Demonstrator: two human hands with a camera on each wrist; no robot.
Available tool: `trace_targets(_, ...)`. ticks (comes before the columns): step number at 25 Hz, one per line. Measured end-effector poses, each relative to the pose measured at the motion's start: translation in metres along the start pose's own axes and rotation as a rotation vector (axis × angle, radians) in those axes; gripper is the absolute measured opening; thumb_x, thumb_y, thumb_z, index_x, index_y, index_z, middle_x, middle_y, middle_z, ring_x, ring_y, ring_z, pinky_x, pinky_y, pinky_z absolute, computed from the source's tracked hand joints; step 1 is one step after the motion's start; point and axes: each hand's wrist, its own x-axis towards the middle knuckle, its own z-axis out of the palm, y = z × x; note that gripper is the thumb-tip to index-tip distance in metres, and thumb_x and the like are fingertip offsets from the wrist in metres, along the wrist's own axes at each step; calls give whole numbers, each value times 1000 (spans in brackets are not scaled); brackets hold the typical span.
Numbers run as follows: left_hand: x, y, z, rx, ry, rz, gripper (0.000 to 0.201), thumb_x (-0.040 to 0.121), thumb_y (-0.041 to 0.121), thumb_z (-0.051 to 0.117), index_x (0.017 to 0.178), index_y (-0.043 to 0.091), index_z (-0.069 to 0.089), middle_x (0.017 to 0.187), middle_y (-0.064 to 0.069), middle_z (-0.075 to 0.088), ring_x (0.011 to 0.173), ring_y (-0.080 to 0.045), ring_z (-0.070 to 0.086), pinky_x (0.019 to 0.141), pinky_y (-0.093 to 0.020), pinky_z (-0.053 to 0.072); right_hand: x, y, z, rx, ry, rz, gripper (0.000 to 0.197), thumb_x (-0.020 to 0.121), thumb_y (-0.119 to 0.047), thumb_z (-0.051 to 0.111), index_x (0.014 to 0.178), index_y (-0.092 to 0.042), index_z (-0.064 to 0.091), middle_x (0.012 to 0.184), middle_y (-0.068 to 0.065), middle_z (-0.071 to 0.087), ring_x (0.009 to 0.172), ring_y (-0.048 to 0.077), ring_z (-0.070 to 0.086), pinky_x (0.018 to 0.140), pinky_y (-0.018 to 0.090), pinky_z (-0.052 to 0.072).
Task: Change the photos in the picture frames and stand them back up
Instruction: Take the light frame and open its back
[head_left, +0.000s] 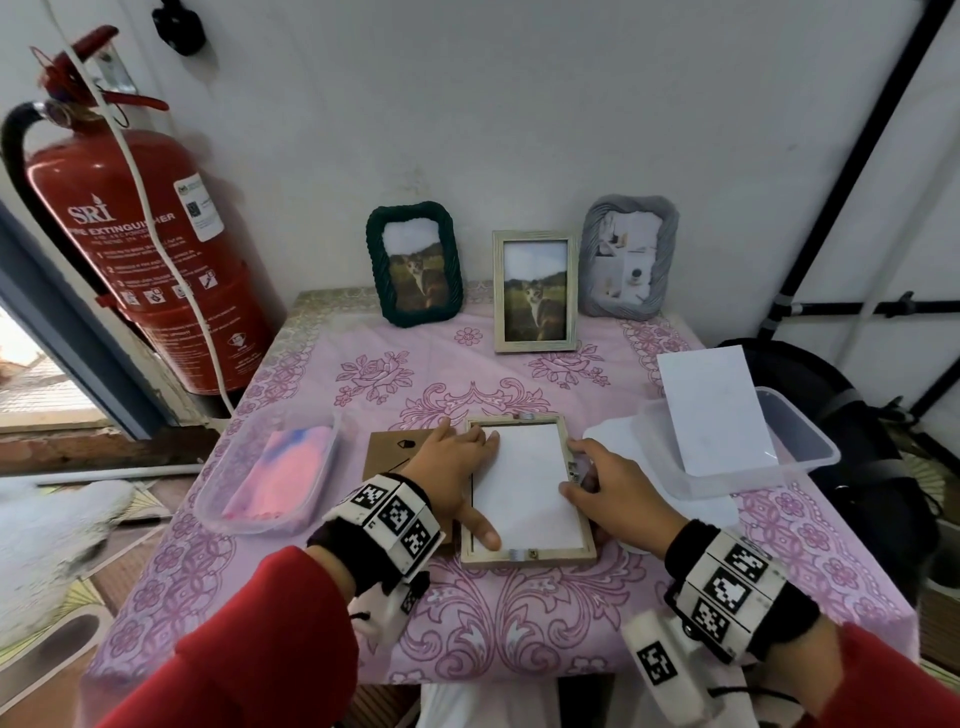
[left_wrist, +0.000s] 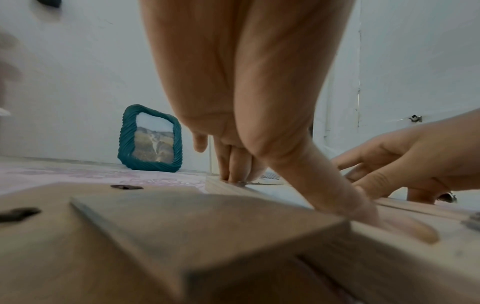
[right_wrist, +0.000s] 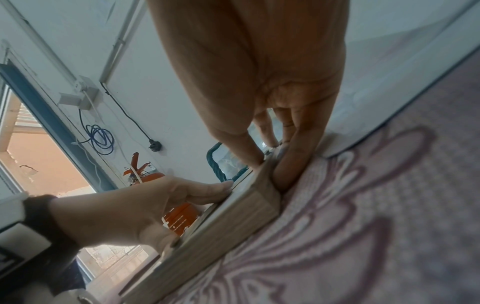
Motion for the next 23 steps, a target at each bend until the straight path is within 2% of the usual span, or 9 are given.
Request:
trace_targets(3,1,0,0,3,6,10,170,4,99,7,147,9,18,146,-8,36,133,-21,33,114,-33,-4,0,0,0,15,-3,-4,53,89,-20,60,138,-15,39,69,-16,44,62,-2,44,56,12,31)
trace_targets(5,1,2,0,2,19,16,146,30,98,34,146,10,22,137,-5,48,127,-21,42,114,-34,-5,0,1,1,13,4,-12,52,89,-20,60,137,-16,40,68,-15,43,62,-2,43,56,12,30)
trace_targets(8,-2,7,0,-58,73,-1,97,55,59,78,133,14,43,118,-2,60,111,-22,52,113,-34,3,0,1,1,-8,6,-24,51,89,-20,59,137,-17,41,67,-16,43,61,-1,43,55,12,30)
trace_targets(11,-5,8,3,-134,132,-31,90,52,51,84,128,19,48,113,1,58,110,-21,47,104,-36,22,-2,0,1,4,16,-34,50,90,-20,58,137,-18,41,67,-14,44,63,1,44,57,14,32)
trace_targets(15,-14,7,9,-354,196,-72,109,56,38,86,146,27,26,139,5,48,127,-22,39,109,-41,26,-8,-1,6,-27,80,-39,39,89,-23,57,126,-20,46,77,-5,47,75,15,48,70,30,41)
trace_targets(17,-16,8,13,-529,284,-66,103,65,24,84,148,24,22,146,-1,41,130,-17,42,109,-30,34,-11,0,8,-35,110,-33,33,89,-24,57,120,-20,46,80,-5,47,77,16,48,70,31,41)
trace_targets(19,-17,10,16,-688,395,-81,99,72,12,77,148,29,15,120,-2,57,100,-9,59,84,-10,46,-13,0,9,-28,124,-35,30,89,-25,57,117,-20,46,80,-7,46,77,15,48,68,30,40)
trace_targets(21,-17,15,20,-834,513,-117,99,75,6,74,147,35,12,91,4,57,73,-9,56,71,-12,49,-13,0,9,-12,127,-34,29,89,-25,57,115,-21,47,77,-11,45,76,14,48,68,28,38)
trace_targets(23,-17,17,25,-1002,612,-173,90,74,1,73,143,31,24,93,10,54,72,-12,53,73,-18,51,-13,-1,8,9,123,-22,28,88,-25,58,114,-21,48,76,-11,46,76,14,49,69,28,39)
